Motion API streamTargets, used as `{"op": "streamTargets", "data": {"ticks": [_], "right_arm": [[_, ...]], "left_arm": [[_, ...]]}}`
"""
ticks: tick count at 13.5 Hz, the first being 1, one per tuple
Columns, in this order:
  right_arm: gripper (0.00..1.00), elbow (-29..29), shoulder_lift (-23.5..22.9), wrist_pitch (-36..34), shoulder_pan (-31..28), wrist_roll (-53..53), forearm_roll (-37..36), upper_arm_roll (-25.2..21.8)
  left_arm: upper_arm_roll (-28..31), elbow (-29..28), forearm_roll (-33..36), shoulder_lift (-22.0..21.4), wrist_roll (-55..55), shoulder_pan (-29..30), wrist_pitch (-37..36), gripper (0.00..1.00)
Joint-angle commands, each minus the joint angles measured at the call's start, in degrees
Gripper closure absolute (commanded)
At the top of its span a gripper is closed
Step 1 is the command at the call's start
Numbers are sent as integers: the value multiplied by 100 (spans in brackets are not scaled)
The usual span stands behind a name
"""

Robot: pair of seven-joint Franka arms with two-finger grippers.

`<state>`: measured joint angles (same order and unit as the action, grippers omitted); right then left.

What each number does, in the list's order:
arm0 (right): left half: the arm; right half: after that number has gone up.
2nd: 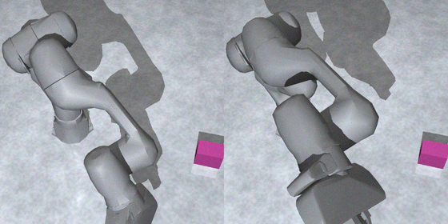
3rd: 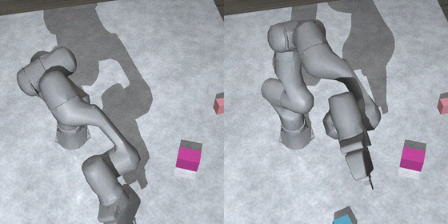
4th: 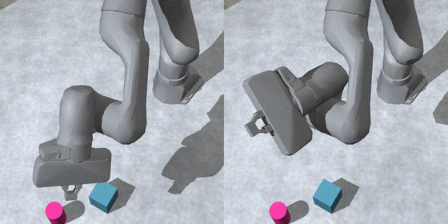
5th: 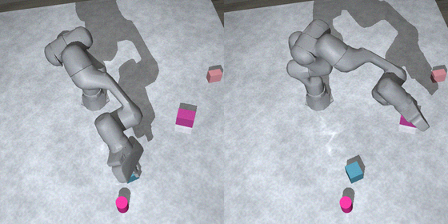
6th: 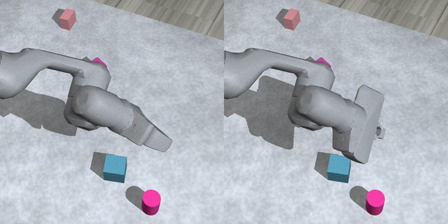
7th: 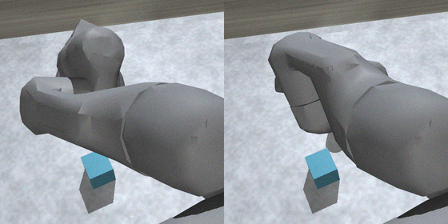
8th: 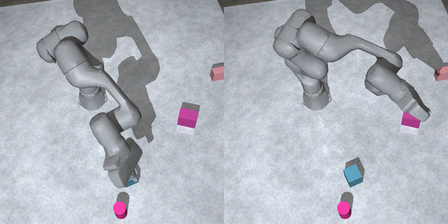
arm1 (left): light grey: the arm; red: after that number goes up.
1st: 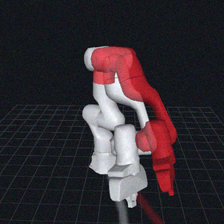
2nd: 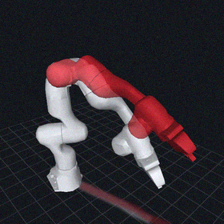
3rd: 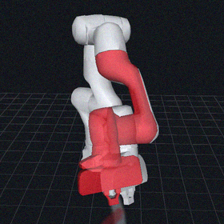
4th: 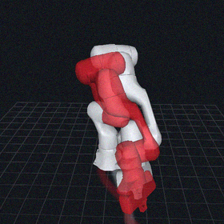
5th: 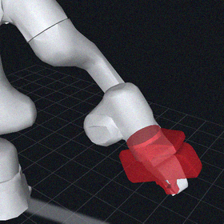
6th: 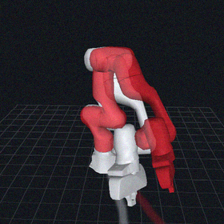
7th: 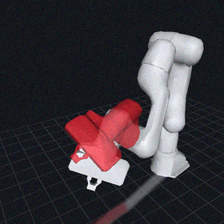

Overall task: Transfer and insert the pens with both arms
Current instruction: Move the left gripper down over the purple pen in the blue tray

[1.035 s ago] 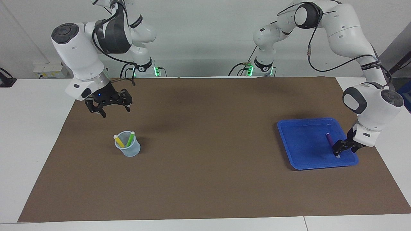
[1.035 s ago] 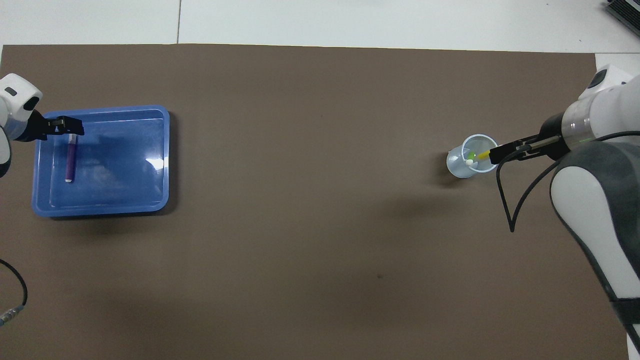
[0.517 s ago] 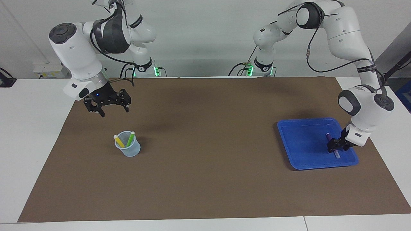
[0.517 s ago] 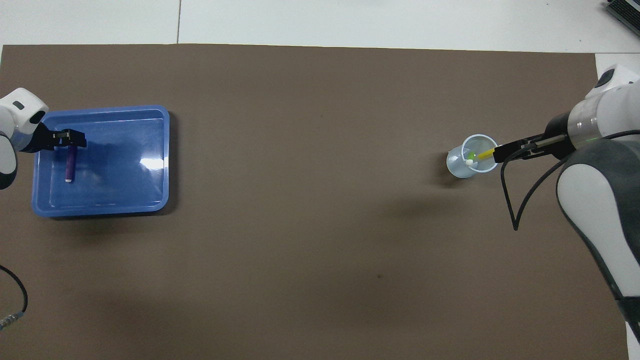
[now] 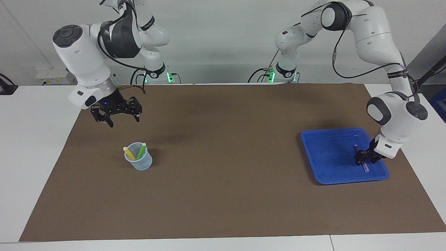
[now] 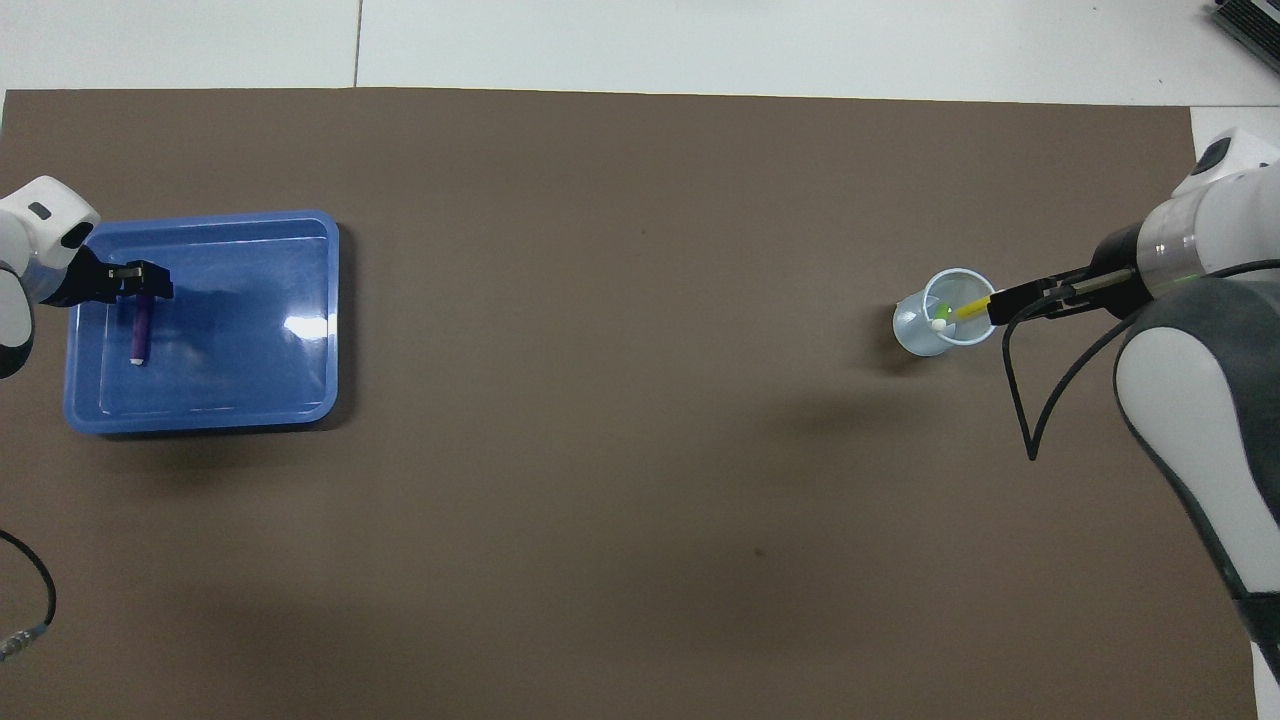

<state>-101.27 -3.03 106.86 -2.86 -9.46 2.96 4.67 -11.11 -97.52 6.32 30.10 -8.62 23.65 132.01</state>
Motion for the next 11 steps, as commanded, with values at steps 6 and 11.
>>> {"op": "streamTargets", "data": {"ticks": [6, 11], "right_arm": [[0, -33, 66, -24, -48, 93, 73, 25], [0, -7, 66, 265, -276, 164, 73, -2]], "left_arm": [[-14, -153, 264, -198, -553, 61, -211, 49], [-31, -127, 202, -207, -553, 87, -431, 50]]}}
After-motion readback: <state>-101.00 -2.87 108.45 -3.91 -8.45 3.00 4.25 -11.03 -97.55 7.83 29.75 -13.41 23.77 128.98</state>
